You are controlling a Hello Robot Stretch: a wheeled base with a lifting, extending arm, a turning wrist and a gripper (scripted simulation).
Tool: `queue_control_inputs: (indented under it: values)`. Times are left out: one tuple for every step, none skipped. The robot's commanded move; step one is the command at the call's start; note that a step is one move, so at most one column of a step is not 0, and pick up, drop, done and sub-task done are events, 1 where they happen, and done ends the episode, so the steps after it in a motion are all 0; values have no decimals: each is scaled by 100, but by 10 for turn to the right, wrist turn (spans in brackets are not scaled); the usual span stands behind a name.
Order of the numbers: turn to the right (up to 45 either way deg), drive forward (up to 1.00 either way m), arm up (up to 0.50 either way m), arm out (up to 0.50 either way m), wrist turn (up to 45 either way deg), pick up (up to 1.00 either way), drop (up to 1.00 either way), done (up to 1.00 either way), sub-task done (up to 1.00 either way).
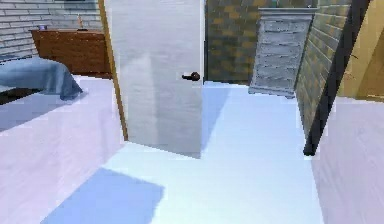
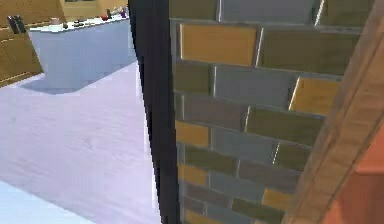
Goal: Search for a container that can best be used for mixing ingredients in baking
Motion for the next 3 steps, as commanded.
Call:
queue_control_inputs:
  values:
    - [-330,0,0,0,0,0,0,0,0]
    - [0,45,0,0,0,0,0,0,0]
    - [450,0,0,0,0,0,0,0,0]
